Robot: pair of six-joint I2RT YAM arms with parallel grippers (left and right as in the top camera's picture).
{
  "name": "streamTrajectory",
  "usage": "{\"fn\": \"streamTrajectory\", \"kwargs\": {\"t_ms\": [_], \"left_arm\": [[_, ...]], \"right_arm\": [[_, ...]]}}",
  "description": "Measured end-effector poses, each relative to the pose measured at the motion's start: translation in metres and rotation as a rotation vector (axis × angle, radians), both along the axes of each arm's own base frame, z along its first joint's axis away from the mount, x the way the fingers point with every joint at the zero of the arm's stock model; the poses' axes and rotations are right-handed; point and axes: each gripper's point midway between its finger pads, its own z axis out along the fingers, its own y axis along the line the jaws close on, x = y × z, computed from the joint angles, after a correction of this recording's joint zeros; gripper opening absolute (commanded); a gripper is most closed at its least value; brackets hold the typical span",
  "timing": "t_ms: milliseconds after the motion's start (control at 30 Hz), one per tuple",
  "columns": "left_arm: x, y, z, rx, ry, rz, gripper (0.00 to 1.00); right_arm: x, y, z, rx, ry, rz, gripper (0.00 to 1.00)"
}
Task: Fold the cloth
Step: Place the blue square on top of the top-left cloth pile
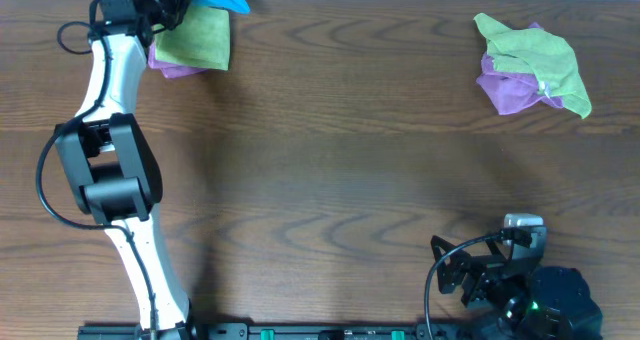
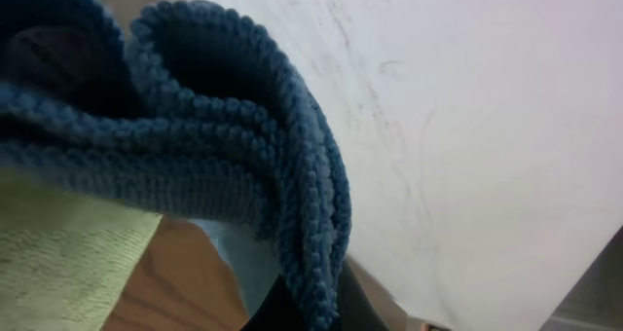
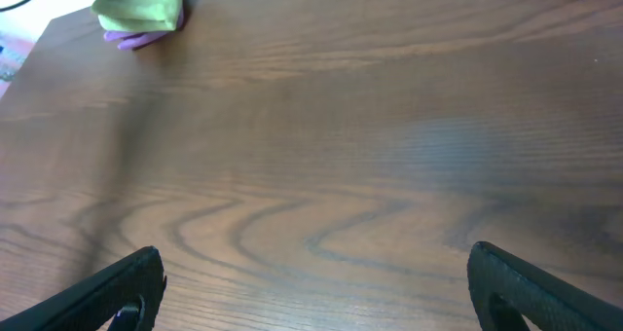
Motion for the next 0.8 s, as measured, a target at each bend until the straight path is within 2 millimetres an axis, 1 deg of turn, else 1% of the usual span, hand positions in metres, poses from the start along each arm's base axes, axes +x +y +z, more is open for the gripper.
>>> {"fn": "streamTrajectory", "kwargs": {"t_ms": [133, 333, 433, 633, 800], "left_arm": [[-0.009, 0.010, -0.015, 0.011, 0.067, 0.004, 0.06], [-0.018, 0.027, -0.027, 0.042, 0.109, 0.010, 0.06], [-0.027, 0.037, -0.039, 0.063, 0.158, 0.013, 0.06], [-0.044, 0.048, -0.059, 0.130, 0.239, -0.001, 0.06], [-0.052, 0.055, -0.070, 0.196, 0.276, -0.003, 0.06]], "right_arm": [[0.000, 0.000, 0.000, 0.000, 0.000, 0.001, 0.99], [0.000, 0.000, 0.000, 0.000, 0.000, 0.000, 0.99], [0.000, 0.000, 0.000, 0.000, 0.001, 0.000, 0.99], [0.000, 0.000, 0.000, 0.000, 0.000, 0.001, 0.99], [0.000, 0.000, 0.000, 0.000, 0.000, 0.001, 0.99]]}}
